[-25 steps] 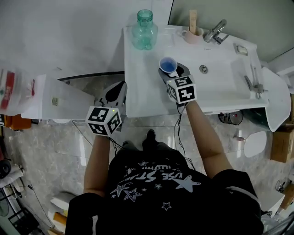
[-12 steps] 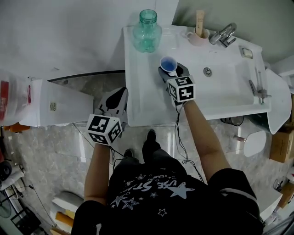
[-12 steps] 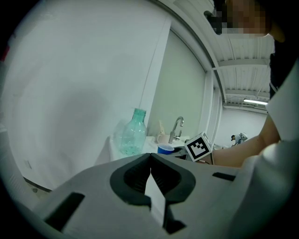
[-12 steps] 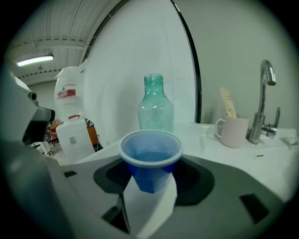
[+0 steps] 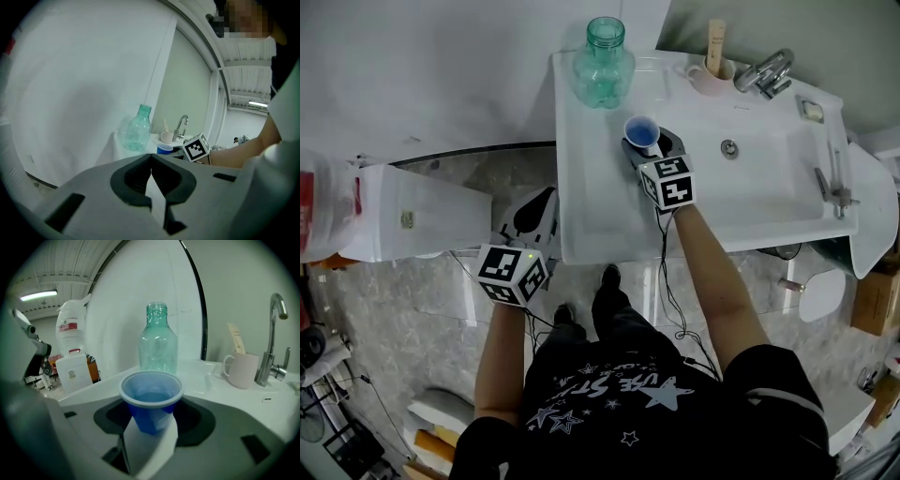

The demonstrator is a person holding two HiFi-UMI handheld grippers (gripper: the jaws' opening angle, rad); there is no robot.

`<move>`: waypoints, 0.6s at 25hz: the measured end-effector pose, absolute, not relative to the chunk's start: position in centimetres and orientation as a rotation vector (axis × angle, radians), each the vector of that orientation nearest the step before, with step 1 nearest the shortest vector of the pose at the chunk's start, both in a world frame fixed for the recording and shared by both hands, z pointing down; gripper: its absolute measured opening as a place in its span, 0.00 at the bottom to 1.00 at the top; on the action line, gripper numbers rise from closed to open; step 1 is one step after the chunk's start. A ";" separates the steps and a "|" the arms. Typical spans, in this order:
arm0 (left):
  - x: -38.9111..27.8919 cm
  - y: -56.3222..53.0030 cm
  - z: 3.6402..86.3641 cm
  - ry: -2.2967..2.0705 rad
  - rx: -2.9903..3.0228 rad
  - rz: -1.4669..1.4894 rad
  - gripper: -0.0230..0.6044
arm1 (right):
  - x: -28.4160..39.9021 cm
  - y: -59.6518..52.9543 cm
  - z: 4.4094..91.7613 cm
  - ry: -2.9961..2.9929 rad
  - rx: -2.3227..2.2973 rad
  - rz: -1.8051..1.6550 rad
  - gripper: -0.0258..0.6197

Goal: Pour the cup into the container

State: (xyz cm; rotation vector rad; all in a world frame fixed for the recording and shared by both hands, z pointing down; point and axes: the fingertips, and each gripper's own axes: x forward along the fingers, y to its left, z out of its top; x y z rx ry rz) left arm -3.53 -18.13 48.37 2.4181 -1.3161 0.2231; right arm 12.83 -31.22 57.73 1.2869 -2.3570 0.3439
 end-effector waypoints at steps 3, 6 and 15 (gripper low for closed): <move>-3.6 -17.9 48.7 -1.311 2.411 0.229 0.06 | 12.6 -31.3 58.0 -2.351 1.285 0.335 0.45; -3.6 -17.6 49.0 -1.305 2.403 0.234 0.06 | 12.5 -31.4 58.3 -2.344 1.289 0.332 0.45; -3.2 -16.5 49.4 -1.274 2.410 0.242 0.06 | 12.4 -31.2 58.6 -2.323 1.304 0.299 0.49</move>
